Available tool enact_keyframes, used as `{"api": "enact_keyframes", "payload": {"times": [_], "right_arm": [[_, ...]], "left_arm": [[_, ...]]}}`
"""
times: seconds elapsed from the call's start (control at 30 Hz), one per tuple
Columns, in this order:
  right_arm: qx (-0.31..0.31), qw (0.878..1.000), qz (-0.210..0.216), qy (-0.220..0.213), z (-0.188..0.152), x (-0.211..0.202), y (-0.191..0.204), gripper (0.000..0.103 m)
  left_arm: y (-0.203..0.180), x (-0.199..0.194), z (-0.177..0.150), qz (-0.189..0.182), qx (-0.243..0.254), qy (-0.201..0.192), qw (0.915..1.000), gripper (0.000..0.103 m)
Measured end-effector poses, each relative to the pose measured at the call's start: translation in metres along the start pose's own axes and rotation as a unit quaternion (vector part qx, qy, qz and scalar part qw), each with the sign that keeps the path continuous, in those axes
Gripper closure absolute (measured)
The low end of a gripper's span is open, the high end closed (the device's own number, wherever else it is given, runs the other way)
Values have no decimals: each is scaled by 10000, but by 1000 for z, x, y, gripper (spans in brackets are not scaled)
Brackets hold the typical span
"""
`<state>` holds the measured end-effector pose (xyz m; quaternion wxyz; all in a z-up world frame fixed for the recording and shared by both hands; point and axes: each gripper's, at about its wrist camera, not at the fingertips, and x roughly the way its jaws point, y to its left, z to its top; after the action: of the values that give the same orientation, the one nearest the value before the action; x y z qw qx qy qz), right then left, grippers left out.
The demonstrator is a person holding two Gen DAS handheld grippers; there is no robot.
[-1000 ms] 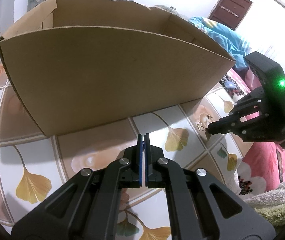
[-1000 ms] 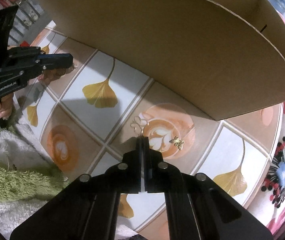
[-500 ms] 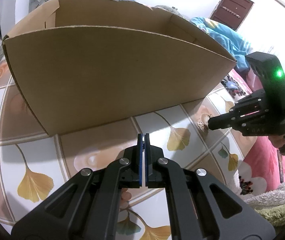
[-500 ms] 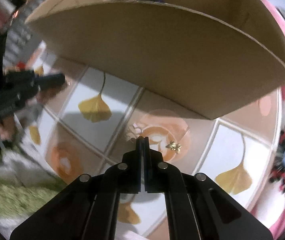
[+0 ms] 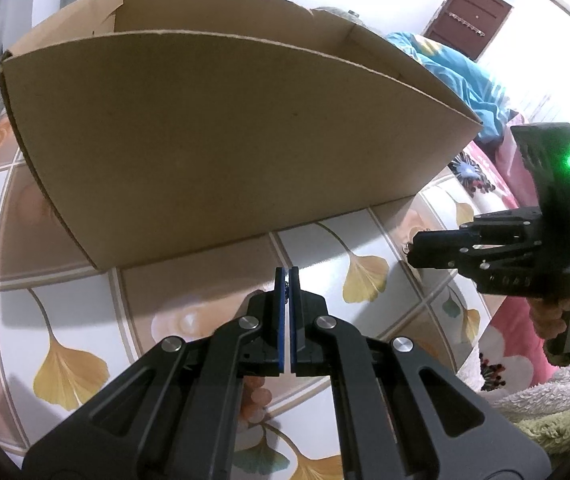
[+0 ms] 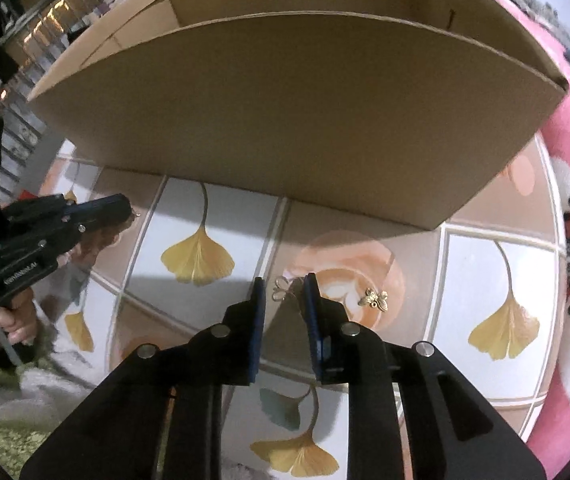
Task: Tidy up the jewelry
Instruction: 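Lift the gold flower earring off the table with the right tool, then carry the earring over the box and open the right tool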
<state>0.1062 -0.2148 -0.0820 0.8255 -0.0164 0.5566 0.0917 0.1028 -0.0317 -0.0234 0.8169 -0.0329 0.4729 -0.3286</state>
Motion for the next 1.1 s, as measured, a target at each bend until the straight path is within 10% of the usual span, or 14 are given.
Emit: {"api": "enact_keyframes", "payload": {"times": [1.1], "right_arm": [[-8,9998,-35,-216,2,-23,-1,90]], "left_arm": [[-4,-19,-2,-5,100,-196,9998,102]]}}
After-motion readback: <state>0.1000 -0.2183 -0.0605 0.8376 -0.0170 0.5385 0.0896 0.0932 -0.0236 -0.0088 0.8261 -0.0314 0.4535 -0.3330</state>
